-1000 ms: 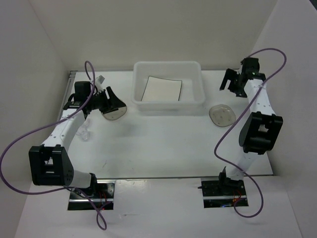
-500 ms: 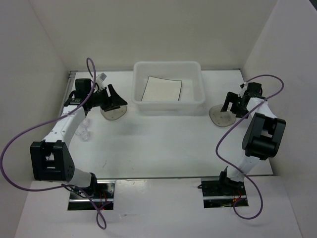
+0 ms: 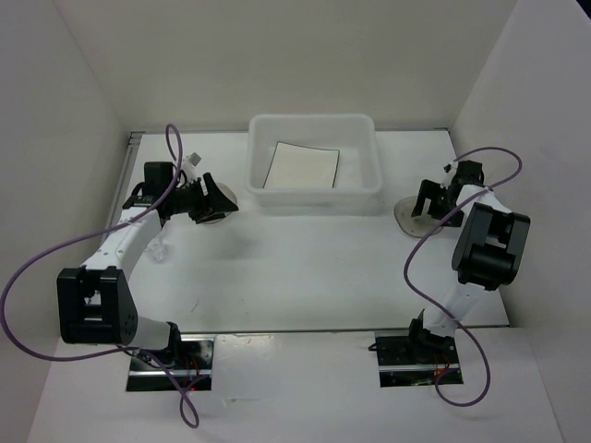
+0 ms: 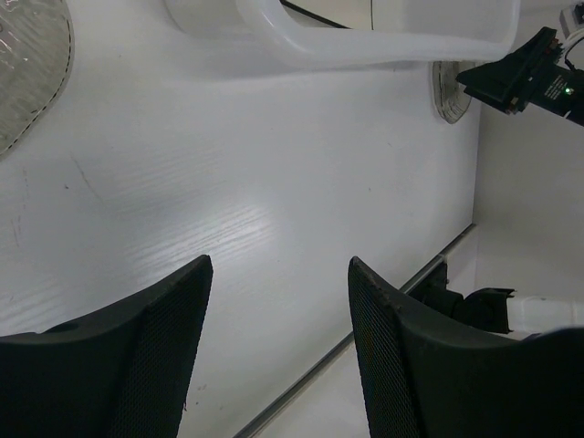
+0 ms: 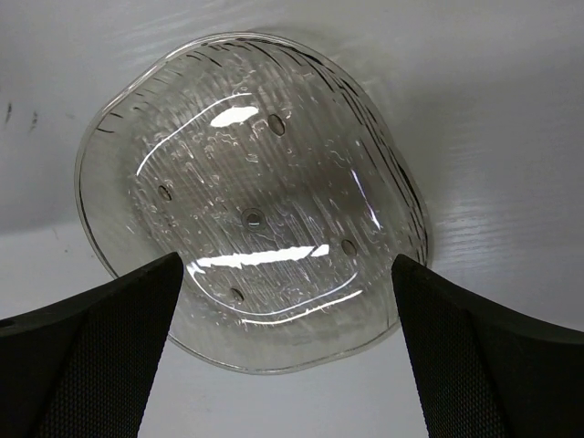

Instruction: Place the mixed dishes into the plastic bin

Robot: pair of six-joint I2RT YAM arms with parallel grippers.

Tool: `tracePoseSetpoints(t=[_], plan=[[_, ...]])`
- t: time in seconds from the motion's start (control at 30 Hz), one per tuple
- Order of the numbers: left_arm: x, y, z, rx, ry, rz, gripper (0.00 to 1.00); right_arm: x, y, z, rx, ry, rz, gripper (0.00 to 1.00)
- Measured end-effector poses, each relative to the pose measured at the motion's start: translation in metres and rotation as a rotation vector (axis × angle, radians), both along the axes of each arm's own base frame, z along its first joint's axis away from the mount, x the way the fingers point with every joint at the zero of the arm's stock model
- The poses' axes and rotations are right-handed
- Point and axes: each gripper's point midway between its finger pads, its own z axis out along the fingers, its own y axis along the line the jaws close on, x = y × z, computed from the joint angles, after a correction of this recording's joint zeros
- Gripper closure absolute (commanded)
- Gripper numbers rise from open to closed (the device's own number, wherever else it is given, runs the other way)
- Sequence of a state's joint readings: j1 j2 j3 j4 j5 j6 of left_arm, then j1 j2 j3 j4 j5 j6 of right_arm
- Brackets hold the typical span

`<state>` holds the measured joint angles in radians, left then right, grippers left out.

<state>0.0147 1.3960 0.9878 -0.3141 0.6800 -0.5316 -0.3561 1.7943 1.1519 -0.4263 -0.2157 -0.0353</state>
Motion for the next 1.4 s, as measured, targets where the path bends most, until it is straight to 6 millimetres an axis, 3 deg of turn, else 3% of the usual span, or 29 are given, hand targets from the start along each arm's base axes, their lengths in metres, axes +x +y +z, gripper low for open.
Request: tracePoseSetpoints(t=[0.23, 0.47, 0.73, 1.0, 1.27, 1.4], plan=[[0.000, 0.000, 0.002, 0.001, -0.007, 0.001, 0.31, -0.004, -0.007, -0.010, -0.008, 0.023, -0.020, 0.00], [0.000, 0.000, 0.002, 0.002, -0.006, 0.001, 0.31, 0.002, -0.023, -0.012, 0.019, 0.010, -0.045, 0.08], [0.000, 0.000, 0.002, 0.001, -0.006, 0.001, 0.31, 0.010, -0.012, -0.008, 0.086, -0.020, 0.004, 0.12], [-0.003, 0.000, -0.004, 0.001, 0.009, 0.002, 0.31, 0.014, 0.014, 0.013, 0.221, -0.054, 0.087, 0.12], [-0.003, 0.000, -0.007, -0.001, 0.016, -0.003, 0.31, 0.011, -0.012, 0.048, 0.050, -0.094, 0.050, 0.11], [-0.002, -0.001, -0.014, -0.003, 0.041, -0.008, 0.31, -0.002, -0.025, 0.047, -0.030, -0.065, 0.012, 0.12]])
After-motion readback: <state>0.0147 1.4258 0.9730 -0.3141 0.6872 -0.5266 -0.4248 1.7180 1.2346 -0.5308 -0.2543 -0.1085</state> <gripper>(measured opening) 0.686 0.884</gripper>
